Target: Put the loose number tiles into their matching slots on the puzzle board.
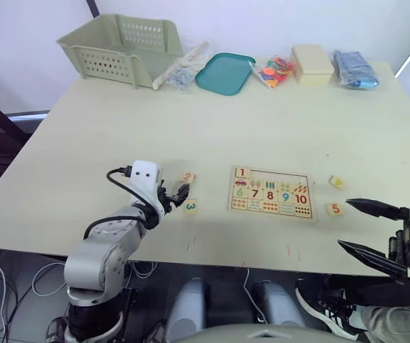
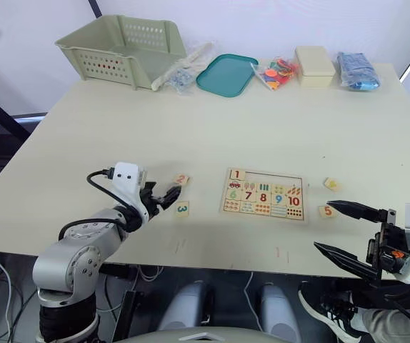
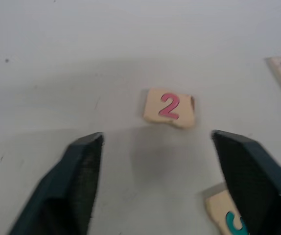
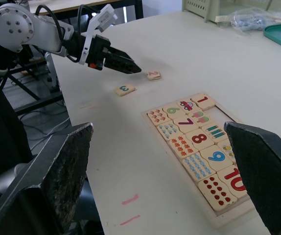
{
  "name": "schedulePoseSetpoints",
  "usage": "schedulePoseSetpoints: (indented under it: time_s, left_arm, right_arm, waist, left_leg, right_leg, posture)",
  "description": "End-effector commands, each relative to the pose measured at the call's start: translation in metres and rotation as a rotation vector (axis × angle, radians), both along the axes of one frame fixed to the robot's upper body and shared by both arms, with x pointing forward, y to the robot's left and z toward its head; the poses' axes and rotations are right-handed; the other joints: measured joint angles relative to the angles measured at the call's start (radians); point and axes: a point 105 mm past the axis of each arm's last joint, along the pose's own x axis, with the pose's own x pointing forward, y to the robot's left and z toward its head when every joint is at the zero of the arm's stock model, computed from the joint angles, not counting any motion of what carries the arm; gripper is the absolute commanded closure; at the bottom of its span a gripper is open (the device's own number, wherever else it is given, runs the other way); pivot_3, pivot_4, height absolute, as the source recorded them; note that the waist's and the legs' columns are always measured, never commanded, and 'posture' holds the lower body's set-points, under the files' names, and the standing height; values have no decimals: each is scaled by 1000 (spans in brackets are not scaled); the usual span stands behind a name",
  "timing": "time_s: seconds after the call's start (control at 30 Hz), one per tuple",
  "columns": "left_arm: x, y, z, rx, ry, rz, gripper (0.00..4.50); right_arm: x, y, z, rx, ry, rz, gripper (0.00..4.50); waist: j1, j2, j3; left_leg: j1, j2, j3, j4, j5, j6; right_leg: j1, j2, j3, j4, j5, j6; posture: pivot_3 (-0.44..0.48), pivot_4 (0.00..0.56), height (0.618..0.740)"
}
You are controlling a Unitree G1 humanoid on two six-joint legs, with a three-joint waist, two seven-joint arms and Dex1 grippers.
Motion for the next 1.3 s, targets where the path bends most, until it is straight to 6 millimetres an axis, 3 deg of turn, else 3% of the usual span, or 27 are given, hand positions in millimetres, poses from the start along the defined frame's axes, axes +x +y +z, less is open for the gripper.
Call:
schedulePoseSetpoints:
  time_s: [0.03,0.2,0.4,0.53,0.7,0.93,1.3]
  left_arm:
    - [4,-9,11,3,-21,-108,19]
    - [12,0,21,24,-29,-319,19]
    - [18,16,37,62,-31,-702,19]
    - [22,28,37,84,12,-921,19]
    - [41,32,29,161,65,-1118,19]
    - [66,34,13,322,111,-1165,19]
    - [74,23,3,343,128,-1179,19]
  right_arm:
    - [-1,1,8,-4,-32,9,0]
    - [0,4,9,2,-40,5,0]
    - [-4,9,11,13,-60,-10,0]
    - [-8,12,13,16,-74,-27,0]
    - [-16,18,16,17,-92,-50,0]
    - [-25,24,19,16,-116,-91,0]
    - [-38,29,19,20,-131,-160,0]
  waist:
    - [0,0,0]
    - [-3,0,0]
    - [2,1,0]
    - [2,1,1]
    - [3,1,1]
    - [-8,-1,1]
    - [1,-3,2]
  left_leg:
    - [0,0,0,0,0,0]
    - [1,0,0,0,0,0]
    - [0,0,5,0,0,0]
    - [-1,0,6,0,0,0]
    - [-1,0,5,0,0,0]
    - [-2,0,4,1,0,0]
    - [-3,0,4,1,0,0]
  right_leg:
    - [0,0,0,0,0,0]
    - [0,1,0,0,0,0]
    - [0,1,-1,-1,0,-1]
    - [0,0,-1,-2,0,0]
    - [0,1,-2,-1,0,0]
    - [-1,2,-2,-1,0,0]
    - [-1,1,-3,-1,0,0]
  posture:
    - [0,150,740]
    - [0,150,740]
    - [0,150,740]
    - [0,150,740]
    - [0,150,740]
    - [0,150,740]
    - [0,150,740]
